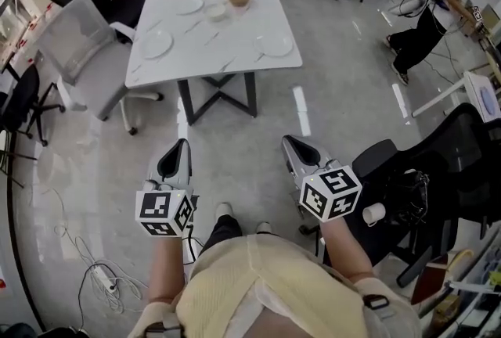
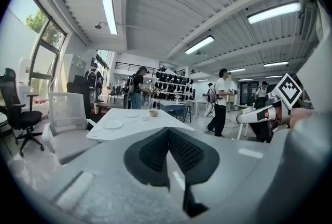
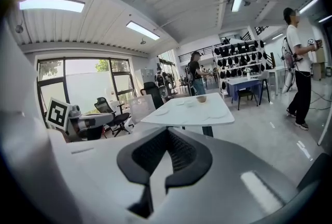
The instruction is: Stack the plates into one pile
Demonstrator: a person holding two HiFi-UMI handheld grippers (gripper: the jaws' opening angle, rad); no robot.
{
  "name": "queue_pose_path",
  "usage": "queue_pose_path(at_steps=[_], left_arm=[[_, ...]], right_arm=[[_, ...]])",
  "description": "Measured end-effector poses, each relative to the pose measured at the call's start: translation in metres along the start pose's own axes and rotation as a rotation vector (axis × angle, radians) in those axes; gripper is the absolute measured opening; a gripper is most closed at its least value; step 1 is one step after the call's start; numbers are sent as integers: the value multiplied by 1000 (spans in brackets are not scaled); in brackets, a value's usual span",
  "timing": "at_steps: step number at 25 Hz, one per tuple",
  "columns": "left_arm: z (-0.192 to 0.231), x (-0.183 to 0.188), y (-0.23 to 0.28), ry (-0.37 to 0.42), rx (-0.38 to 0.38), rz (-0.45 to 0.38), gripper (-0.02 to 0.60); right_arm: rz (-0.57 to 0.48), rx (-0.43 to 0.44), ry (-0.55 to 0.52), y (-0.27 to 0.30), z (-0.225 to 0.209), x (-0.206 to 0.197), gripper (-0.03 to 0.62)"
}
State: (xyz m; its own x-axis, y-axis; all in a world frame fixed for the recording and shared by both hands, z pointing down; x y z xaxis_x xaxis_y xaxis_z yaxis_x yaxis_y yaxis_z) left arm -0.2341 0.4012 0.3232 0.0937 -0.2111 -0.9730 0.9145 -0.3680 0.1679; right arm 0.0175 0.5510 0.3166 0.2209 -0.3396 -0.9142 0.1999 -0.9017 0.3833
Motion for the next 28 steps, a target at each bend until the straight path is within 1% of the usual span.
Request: queue_pose_path(at_steps=[2, 5, 9, 14, 18, 22, 27, 28], left_arm=[[8, 0, -1, 13, 17, -5, 2], [23, 0, -1, 32, 33, 10, 2], [40, -2, 2, 42, 32, 24, 2], [65, 2, 8, 67, 6, 39, 2], [86, 4, 10, 67, -24, 48, 2], [103, 6, 12, 68, -56, 53, 2], [117, 4, 12, 71, -77, 74, 2], [118, 2, 11, 66, -82, 78, 2]], right_arm=[[5, 15, 0, 6, 7, 1, 0], [11, 29, -7, 15, 17, 3, 0], [19, 48, -15, 27, 31, 3, 0], [10, 25, -4, 49, 45, 7, 0], [10, -1, -2, 67, 61, 10, 0], [6, 7, 8, 82, 75, 12, 0], [3, 30, 6, 97, 94, 14, 1], [7, 37, 6, 99, 98, 13, 23]])
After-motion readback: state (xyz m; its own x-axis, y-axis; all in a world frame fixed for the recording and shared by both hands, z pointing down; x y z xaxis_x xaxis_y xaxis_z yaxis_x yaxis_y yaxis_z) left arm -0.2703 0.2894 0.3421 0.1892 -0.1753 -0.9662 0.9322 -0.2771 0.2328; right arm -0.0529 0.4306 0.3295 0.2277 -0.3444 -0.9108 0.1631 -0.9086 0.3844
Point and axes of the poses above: the fingertips, and each gripper's own axes: y forward along the fingers, z to its left, x out of its top, the point moved 8 cm from there along -y, backward along the fingers, and after that the axes turned 14 degrees about -x, right-handed, at the moved point
